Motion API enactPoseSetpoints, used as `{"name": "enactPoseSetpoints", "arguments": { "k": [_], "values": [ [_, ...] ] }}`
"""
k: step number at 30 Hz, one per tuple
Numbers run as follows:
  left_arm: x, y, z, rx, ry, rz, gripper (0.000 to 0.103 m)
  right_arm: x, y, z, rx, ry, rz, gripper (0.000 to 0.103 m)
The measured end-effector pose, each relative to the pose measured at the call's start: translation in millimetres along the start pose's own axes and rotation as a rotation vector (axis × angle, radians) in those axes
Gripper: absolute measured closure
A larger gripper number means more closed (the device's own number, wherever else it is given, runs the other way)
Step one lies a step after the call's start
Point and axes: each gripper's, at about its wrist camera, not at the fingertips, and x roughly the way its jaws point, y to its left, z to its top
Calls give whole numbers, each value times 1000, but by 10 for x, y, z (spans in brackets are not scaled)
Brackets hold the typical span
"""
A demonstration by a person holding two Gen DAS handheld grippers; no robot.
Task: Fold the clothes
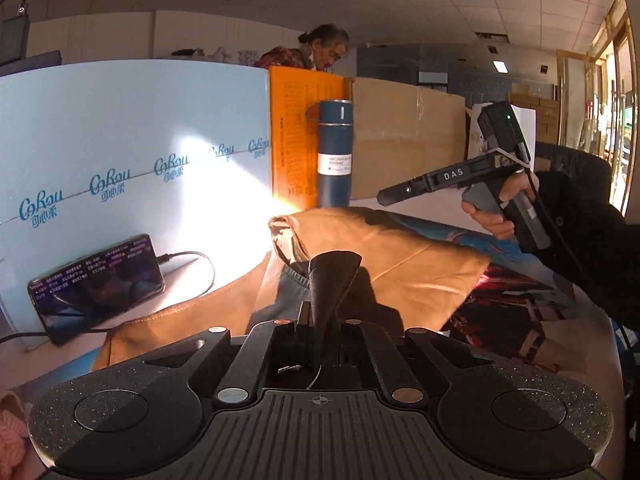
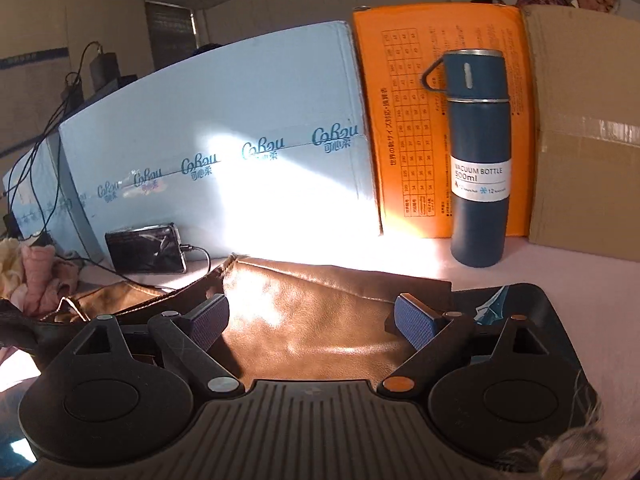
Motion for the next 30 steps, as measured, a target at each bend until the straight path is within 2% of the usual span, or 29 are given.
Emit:
{"name": "enactPoseSetpoints", "arguments": {
  "k": [3, 6, 11, 18, 21, 22, 25, 26, 27, 30],
  "values": [
    [25, -78, -200, -19, 48, -8, 101, 51, 250, 159, -186, 70, -28, 10],
    [61, -79, -343, -37, 97, 2, 101, 46, 445, 298, -335, 103, -30, 9],
    [43, 12, -366, -94, 99, 29, 101, 143, 739, 294, -590, 236, 5, 7],
    [42, 33, -401, -121, 106, 13, 100, 472, 824, 179, -748, 298, -57, 8],
    [47, 30, -400, -119, 106, 15, 100, 632, 934, 110, -843, 343, -29, 12],
    [48, 30, -401, -119, 106, 15, 100, 684, 973, 87, -875, 359, -17, 14],
    [46, 54, -406, -131, 104, 13, 100, 739, 1057, 74, -927, 381, 31, 32],
    [44, 63, -407, -137, 102, 12, 100, 751, 1068, 77, -937, 390, 32, 43],
    [38, 77, -410, -146, 98, 7, 100, 760, 1064, 89, -936, 399, 27, 53],
    [1, 133, -421, -183, 78, -6, 100, 739, 991, 171, -853, 417, 25, 70]
  ]
}}
